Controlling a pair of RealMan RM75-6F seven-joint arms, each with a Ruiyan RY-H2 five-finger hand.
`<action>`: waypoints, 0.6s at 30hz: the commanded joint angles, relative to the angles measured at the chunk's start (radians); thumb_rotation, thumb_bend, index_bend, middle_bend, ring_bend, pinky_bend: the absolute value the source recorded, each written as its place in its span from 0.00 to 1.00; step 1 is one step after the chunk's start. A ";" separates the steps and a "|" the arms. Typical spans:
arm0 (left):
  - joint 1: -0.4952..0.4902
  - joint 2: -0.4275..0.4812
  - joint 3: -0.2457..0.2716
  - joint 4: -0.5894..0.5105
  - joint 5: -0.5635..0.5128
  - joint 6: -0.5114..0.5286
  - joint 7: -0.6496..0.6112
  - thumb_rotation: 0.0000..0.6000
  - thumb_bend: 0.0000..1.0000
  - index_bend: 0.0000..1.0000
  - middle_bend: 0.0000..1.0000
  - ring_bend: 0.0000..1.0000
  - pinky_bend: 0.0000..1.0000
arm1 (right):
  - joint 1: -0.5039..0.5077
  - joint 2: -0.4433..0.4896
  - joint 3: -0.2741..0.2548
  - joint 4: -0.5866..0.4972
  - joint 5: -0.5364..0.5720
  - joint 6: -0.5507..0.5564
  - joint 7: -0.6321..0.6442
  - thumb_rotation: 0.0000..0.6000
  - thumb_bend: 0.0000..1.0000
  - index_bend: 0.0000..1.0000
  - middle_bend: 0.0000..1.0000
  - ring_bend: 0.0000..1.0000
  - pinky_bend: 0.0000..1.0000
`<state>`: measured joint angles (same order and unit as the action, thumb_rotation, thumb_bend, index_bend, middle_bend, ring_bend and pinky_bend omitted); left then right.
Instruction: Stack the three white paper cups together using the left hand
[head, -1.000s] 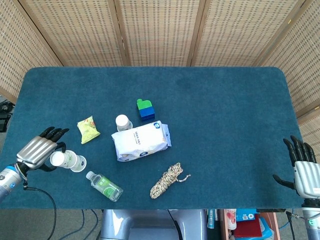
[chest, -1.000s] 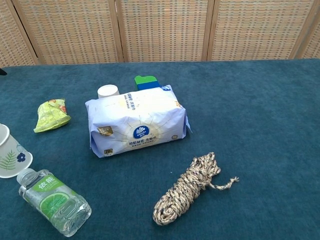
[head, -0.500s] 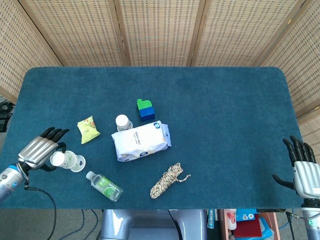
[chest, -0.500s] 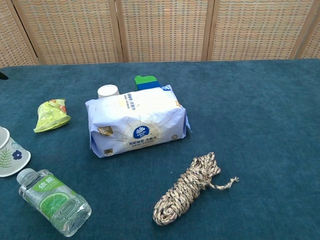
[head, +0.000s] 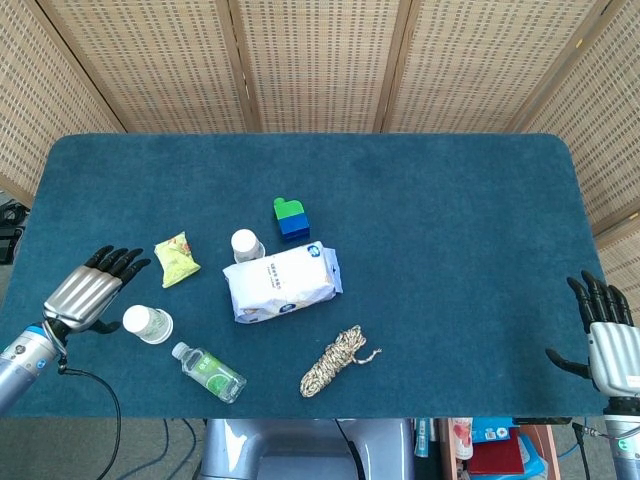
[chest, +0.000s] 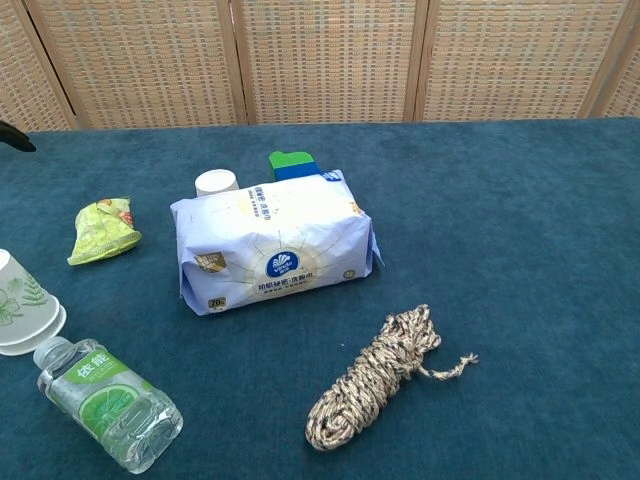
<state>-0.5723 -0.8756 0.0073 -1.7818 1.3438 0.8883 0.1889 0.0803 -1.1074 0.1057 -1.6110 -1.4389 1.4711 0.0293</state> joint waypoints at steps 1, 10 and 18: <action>0.004 -0.008 -0.022 -0.001 -0.009 0.029 -0.009 1.00 0.22 0.04 0.00 0.00 0.00 | 0.001 -0.001 0.000 0.001 0.001 -0.003 -0.001 1.00 0.00 0.00 0.00 0.00 0.00; -0.066 -0.054 -0.119 0.009 -0.130 0.024 0.053 1.00 0.22 0.09 0.00 0.00 0.00 | 0.007 -0.004 0.000 0.008 0.012 -0.021 0.004 1.00 0.00 0.00 0.00 0.00 0.00; -0.271 -0.192 -0.187 0.078 -0.457 -0.089 0.294 1.00 0.22 0.10 0.00 0.00 0.00 | 0.013 0.002 0.008 0.027 0.036 -0.047 0.053 1.00 0.00 0.00 0.00 0.00 0.00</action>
<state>-0.7579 -1.0052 -0.1513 -1.7386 1.0083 0.8465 0.3846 0.0925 -1.1059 0.1131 -1.5857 -1.4043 1.4263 0.0796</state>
